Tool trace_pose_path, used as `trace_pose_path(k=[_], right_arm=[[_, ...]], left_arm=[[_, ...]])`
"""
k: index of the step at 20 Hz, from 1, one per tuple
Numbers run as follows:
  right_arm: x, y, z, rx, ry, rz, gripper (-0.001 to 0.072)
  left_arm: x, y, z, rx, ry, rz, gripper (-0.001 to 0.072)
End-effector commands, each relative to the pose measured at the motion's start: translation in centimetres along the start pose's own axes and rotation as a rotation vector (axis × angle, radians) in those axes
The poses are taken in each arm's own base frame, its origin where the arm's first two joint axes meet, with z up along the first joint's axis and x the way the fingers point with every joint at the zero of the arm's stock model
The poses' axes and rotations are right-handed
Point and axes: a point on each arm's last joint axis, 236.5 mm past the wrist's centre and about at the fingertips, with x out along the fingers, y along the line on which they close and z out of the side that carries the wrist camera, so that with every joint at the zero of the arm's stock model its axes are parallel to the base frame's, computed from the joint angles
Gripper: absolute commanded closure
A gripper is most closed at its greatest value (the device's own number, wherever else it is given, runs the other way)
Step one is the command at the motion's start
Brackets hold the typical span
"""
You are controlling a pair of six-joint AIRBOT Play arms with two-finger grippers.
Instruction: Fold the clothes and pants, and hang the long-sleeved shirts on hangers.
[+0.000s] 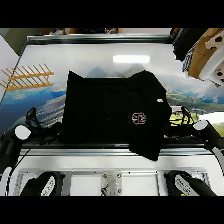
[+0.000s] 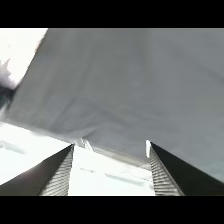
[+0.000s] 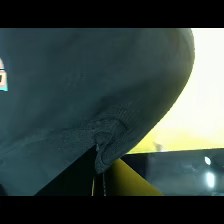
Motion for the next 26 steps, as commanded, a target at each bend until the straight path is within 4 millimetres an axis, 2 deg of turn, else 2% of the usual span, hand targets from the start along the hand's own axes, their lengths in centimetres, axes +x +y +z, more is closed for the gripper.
trace_pose_path(k=[1, 2, 6, 11, 13, 15, 18, 22, 24, 26], right_arm=[[-0.5, 0.3, 0.3, -0.011, -0.021, 0.004, 0.0700], [-0.5, 0.3, 0.3, -0.010, -0.021, 0.004, 0.0700], [-0.5, 0.3, 0.3, -0.011, -0.021, 0.004, 0.0700], [-0.5, 0.3, 0.3, -0.011, -0.021, 0.004, 0.0700], [-0.5, 0.3, 0.3, -0.011, -0.020, 0.004, 0.0700], [-0.5, 0.3, 0.3, -0.011, -0.021, 0.004, 0.0700], [-0.5, 0.3, 0.3, -0.011, -0.020, 0.004, 0.0700], [-0.5, 0.3, 0.3, -0.010, -0.020, 0.005, 0.0700], [-0.5, 0.3, 0.3, -0.010, -0.019, 0.005, 0.0700], [-0.5, 0.4, 0.0, -0.011, -0.010, 0.007, 0.0700]], left_arm=[[0.9, 3.2, -1.2, -0.170, -0.054, 0.010, 0.0158], [1.2, 3.9, -1.7, -0.205, -0.062, 0.007, 0.0064], [2.5, 5.1, -3.4, -0.306, -0.065, -0.022, 0.0069], [3.0, 5.6, -2.3, -0.375, -0.121, -0.033, 0.0088], [3.8, 5.8, -2.6, -0.417, -0.084, -0.026, 0.0088], [5.0, 4.8, -2.6, -0.468, -0.047, -0.063, 0.0088], [6.6, 3.9, -2.7, -0.456, -0.017, -0.064, 0.0088], [7.6, 1.4, -1.2, -0.361, -0.010, -0.058, 0.0101], [8.0, 0.3, -0.2, -0.337, -0.001, -0.055, 0.0452], [8.2, -0.7, 0.6, -0.320, 0.006, -0.055, 0.0682]])
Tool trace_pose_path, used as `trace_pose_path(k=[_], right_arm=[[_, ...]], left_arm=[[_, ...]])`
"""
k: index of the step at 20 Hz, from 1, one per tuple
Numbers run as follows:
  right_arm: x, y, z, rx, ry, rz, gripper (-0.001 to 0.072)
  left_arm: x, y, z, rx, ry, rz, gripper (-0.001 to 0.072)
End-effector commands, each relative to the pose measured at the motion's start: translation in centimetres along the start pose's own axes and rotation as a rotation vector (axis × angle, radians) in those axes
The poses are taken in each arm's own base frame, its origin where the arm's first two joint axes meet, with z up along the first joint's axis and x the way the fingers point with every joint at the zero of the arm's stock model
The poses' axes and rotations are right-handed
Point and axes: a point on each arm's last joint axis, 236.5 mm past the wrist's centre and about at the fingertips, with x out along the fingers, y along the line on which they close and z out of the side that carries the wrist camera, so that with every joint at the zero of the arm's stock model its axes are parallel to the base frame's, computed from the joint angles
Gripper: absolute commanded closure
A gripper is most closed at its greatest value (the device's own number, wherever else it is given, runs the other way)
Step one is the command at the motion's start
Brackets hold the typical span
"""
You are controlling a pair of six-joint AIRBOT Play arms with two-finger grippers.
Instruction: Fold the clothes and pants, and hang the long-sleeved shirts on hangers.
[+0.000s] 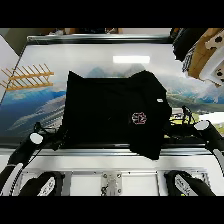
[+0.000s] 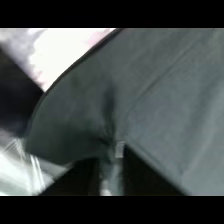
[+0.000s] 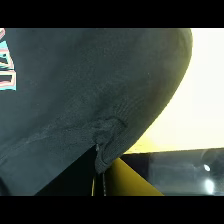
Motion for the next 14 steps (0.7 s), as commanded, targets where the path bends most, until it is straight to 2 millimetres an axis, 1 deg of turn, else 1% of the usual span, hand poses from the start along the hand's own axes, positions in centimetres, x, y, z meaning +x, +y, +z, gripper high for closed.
trace_pose_path(k=[1, 2, 3, 4, 5, 6, 7, 8, 9, 10, 11, 12, 13, 14], right_arm=[[-0.1, 0.1, -0.1, -0.002, 0.006, 0.003, 0.0700], [-0.3, 0.3, 0.1, -0.007, 0.005, 0.006, 0.0701], [-1.0, 1.0, 0.7, -0.023, 0.001, 0.016, 0.0700], [-2.2, 2.0, 1.8, -0.061, -0.022, 0.028, 0.0701], [-4.0, 3.4, 3.4, -0.111, -0.059, 0.041, 0.0701], [-6.5, 5.3, 5.5, -0.163, -0.116, 0.060, 0.0701], [-9.5, 7.4, 7.4, -0.217, -0.184, 0.078, 0.0701], [-13.4, 9.9, 9.3, -0.281, -0.269, 0.096, 0.0702], [-17.4, 12.3, 10.6, -0.343, -0.357, 0.111, 0.0701], [-21.7, 14.6, 11.5, -0.405, -0.451, 0.124, 0.0702], [-26.6, 17.3, 11.9, -0.459, -0.569, 0.144, 0.0701], [-31.4, 19.6, 11.8, -0.500, -0.690, 0.164, 0.0701], [-35.6, 21.5, 11.0, -0.548, -0.794, 0.175, 0.0702], [-39.6, 23.2, 9.5, -0.598, -0.892, 0.184, 0.0702]], left_arm=[[0.4, -3.1, 1.2, 0.040, -0.008, -0.025, 0.0701], [-0.2, -4.5, 1.8, 0.083, -0.022, -0.048, 0.0701], [-1.6, -6.6, 2.6, 0.133, -0.051, -0.093, 0.0701], [-3.6, -9.0, 3.6, 0.180, -0.095, -0.148, 0.0701], [-6.7, -12.0, 4.9, 0.229, -0.162, -0.223, 0.0701], [-10.2, -14.7, 5.9, 0.266, -0.230, -0.297, 0.0701], [-14.7, -17.5, 6.7, 0.311, -0.314, -0.382, 0.0701], [-19.4, -19.8, 7.1, 0.350, -0.393, -0.460, 0.0702], [-24.6, -21.8, 6.9, 0.398, -0.481, -0.542, 0.0701], [-29.4, -23.3, 6.0, 0.442, -0.556, -0.616, 0.0702], [-34.5, -24.5, 4.8, 0.486, -0.639, -0.695, 0.0702], [-38.8, -25.1, 3.5, 0.518, -0.706, -0.764, 0.0701], [-43.0, -25.2, 1.8, 0.549, -0.774, -0.832, 0.0702], [-46.5, -25.0, 0.3, 0.575, -0.835, -0.886, 0.0701]])
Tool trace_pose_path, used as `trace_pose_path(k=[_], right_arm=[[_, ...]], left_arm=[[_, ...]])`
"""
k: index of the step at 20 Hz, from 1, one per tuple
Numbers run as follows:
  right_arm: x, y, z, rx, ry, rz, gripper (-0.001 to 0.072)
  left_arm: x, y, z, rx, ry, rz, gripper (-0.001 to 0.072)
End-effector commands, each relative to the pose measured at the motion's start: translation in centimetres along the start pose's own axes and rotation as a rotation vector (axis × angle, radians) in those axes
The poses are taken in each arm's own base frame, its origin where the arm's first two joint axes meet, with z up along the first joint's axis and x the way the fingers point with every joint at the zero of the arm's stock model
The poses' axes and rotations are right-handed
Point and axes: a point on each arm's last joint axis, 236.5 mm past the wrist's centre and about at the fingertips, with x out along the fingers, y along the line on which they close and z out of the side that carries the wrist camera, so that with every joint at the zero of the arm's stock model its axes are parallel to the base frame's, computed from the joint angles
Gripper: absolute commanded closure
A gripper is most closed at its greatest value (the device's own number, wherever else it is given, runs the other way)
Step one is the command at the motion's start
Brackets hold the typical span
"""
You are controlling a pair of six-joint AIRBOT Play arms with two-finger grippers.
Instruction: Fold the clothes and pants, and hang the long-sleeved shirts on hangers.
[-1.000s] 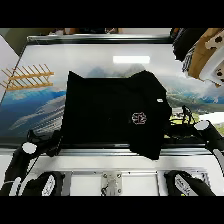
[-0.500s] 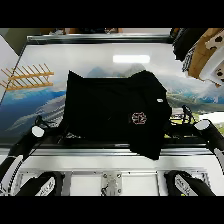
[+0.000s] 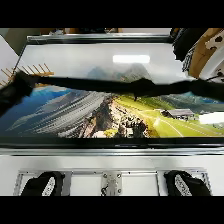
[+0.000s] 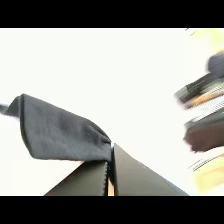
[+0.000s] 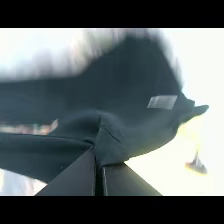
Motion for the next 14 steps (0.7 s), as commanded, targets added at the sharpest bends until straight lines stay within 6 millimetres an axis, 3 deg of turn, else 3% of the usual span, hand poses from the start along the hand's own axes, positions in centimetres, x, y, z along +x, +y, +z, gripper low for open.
trace_pose_path(k=[1, 4, 7, 8, 9, 11, 12, 14], right_arm=[[-12.5, 7.9, 8.1, -0.191, -0.335, 0.028, 0.0701], [-19.9, 12.2, 9.6, -0.262, -0.514, 0.042, 0.0701], [-24.0, 14.4, 9.6, -0.256, -0.615, 0.064, 0.0702], [-24.5, 14.6, 9.5, -0.246, -0.628, 0.070, 0.0702], [-24.6, 14.7, 9.5, -0.220, -0.629, 0.079, 0.0701], [-23.8, 14.2, 9.8, -0.166, -0.609, 0.091, 0.0702], [-22.7, 13.7, 9.9, -0.133, -0.579, 0.094, 0.0702], [-18.7, 11.7, 9.8, -0.076, -0.459, 0.087, 0.0702]], left_arm=[[-10.8, -10.2, 5.9, 0.139, -0.252, -0.211, 0.0701], [-17.8, -15.0, 7.5, 0.201, -0.381, -0.321, 0.0701], [-22.6, -18.1, 8.4, 0.268, -0.470, -0.389, 0.0701], [-23.1, -18.6, 8.5, 0.287, -0.471, -0.391, 0.0701], [-22.9, -18.7, 8.4, 0.312, -0.455, -0.380, 0.0702], [-20.0, -17.4, 7.8, 0.333, -0.359, -0.311, 0.0702], [-17.8, -15.8, 7.5, 0.339, -0.302, -0.249, 0.0702], [-11.9, -10.7, 6.7, 0.347, -0.142, -0.062, 0.0702]])
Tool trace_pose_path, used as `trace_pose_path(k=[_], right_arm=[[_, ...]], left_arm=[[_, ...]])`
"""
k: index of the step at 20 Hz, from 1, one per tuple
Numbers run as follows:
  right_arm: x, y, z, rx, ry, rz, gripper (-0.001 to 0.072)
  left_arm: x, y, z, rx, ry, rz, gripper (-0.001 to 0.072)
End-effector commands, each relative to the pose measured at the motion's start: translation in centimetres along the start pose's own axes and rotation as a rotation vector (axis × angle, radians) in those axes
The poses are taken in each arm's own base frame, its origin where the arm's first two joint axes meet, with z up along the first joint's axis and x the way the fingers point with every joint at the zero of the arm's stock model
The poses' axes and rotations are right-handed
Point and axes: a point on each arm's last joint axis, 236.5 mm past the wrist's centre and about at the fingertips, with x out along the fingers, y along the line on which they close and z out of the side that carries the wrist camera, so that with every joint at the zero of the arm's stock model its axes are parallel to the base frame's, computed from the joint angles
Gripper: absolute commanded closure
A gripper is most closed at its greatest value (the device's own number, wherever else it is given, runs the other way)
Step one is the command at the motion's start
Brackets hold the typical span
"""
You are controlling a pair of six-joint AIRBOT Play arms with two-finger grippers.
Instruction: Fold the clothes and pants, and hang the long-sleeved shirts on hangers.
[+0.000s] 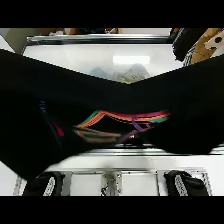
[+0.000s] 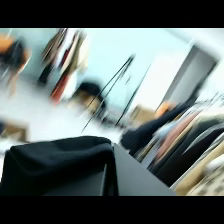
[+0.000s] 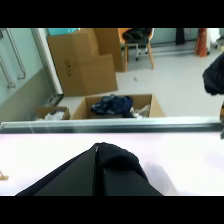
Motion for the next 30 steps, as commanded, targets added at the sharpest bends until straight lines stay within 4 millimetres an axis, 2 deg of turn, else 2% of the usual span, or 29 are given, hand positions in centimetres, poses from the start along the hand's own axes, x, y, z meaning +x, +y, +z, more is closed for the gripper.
trace_pose_path(k=[1, 4, 5, 7, 10, 11, 13, 15, 16, 18, 20, 23, 26, 30], right_arm=[[4.1, -2.8, -3.7, 0.108, 0.173, -0.018, 0.0702], [11.0, -8.0, -12.2, 0.228, 0.502, -0.044, 0.0702], [13.4, -9.8, -15.8, 0.260, 0.617, -0.058, 0.0702], [17.7, -13.3, -23.2, 0.274, 0.816, -0.115, 0.0702], [23.0, -16.8, -33.1, 0.293, 0.994, -0.166, 0.0702], [24.7, -17.5, -35.9, 0.307, 1.020, -0.172, 0.0702], [27.4, -18.9, -40.1, 0.333, 1.030, -0.187, 0.0702], [29.3, -20.1, -42.5, 0.353, 1.006, -0.202, 0.0701], [30.1, -20.6, -43.0, 0.355, 0.985, -0.212, 0.0702], [31.4, -21.5, -42.6, 0.345, 0.919, -0.227, 0.0702], [31.8, -21.8, -42.0, 0.303, 0.896, -0.219, 0.0701], [30.1, -22.4, -42.5, 0.237, 0.965, -0.245, 0.0702], [27.6, -23.0, -42.9, 0.193, 1.024, -0.298, 0.0702], [23.6, -22.4, -46.0, 0.170, 1.095, -0.322, 0.0702]], left_arm=[[4.8, 7.5, -5.9, 0.032, 0.277, 0.211, 0.0702], [11.2, 14.4, -12.9, -0.031, 0.522, 0.315, 0.0702], [13.1, 16.8, -15.4, -0.050, 0.593, 0.344, 0.0702], [16.6, 22.1, -21.7, -0.119, 0.748, 0.416, 0.0701], [19.4, 28.3, -31.4, -0.197, 0.943, 0.495, 0.0702], [20.3, 29.9, -34.4, -0.211, 0.984, 0.511, 0.0701], [22.0, 32.1, -38.8, -0.226, 1.004, 0.528, 0.0702], [24.0, 33.4, -41.1, -0.264, 0.963, 0.523, 0.0702], [24.9, 33.6, -41.5, -0.300, 0.932, 0.514, 0.0702], [25.9, 34.6, -41.7, -0.344, 0.882, 0.515, 0.0701], [26.0, 35.2, -41.4, -0.354, 0.867, 0.523, 0.0702], [25.0, 35.6, -41.3, -0.342, 0.906, 0.524, 0.0702], [23.8, 34.9, -42.3, -0.314, 0.985, 0.502, 0.0702], [23.1, 33.6, -43.5, -0.300, 1.045, 0.493, 0.0702]])
